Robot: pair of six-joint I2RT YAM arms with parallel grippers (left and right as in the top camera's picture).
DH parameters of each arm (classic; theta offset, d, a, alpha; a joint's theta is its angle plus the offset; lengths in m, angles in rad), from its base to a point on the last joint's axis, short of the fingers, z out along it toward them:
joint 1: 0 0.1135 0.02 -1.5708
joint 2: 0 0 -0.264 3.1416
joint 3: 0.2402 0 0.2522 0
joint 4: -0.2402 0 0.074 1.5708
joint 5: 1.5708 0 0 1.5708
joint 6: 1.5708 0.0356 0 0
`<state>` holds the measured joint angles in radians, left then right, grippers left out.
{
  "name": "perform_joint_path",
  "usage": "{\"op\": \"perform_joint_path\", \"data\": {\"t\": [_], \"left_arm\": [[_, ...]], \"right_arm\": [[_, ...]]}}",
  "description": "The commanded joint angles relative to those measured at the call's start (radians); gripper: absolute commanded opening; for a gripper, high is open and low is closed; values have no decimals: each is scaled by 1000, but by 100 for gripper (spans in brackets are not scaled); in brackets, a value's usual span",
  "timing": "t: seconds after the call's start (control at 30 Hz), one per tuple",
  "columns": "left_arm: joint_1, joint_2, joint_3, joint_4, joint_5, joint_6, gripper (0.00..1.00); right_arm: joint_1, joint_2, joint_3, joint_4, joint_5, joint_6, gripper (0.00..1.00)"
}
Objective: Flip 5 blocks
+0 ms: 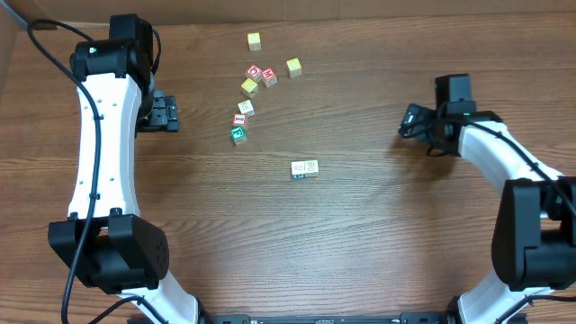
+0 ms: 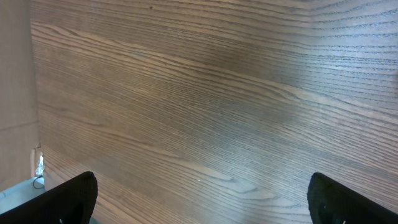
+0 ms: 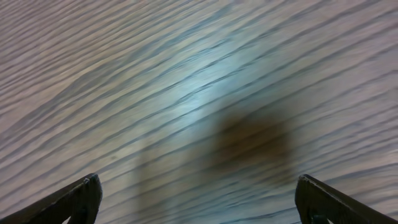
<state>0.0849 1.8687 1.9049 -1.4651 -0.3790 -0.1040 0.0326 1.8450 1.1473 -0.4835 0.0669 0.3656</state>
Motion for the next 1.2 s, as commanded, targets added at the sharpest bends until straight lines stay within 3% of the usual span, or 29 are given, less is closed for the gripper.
{"op": "perform_joint_path", "data": {"t": [0.0, 0.53, 0.7, 0.8, 0.87, 1.0, 1.1, 1.17], "left_arm": [[-6, 9, 19, 4, -13, 3, 100], [-7, 9, 19, 5, -13, 3, 100], [-6, 9, 19, 223, 15, 2, 100], [-7, 9, 19, 338, 116, 1, 100], [-7, 9, 19, 390, 280, -32, 100], [-7, 10, 19, 341, 640, -58, 100], [-14, 11, 9, 347, 790, -99, 100], [-32, 11, -14, 340, 810, -141, 100]], "right_arm": [[-18, 3, 18, 3, 10, -14, 100], [-22, 3, 18, 3, 10, -15, 100], [-22, 3, 18, 3, 10, -15, 100], [-22, 3, 18, 3, 10, -14, 100], [-22, 3, 18, 3, 10, -14, 100], [-22, 3, 18, 3, 10, -14, 100], [-22, 3, 18, 3, 10, -14, 100], [-22, 3, 18, 3, 10, -15, 100]]}}
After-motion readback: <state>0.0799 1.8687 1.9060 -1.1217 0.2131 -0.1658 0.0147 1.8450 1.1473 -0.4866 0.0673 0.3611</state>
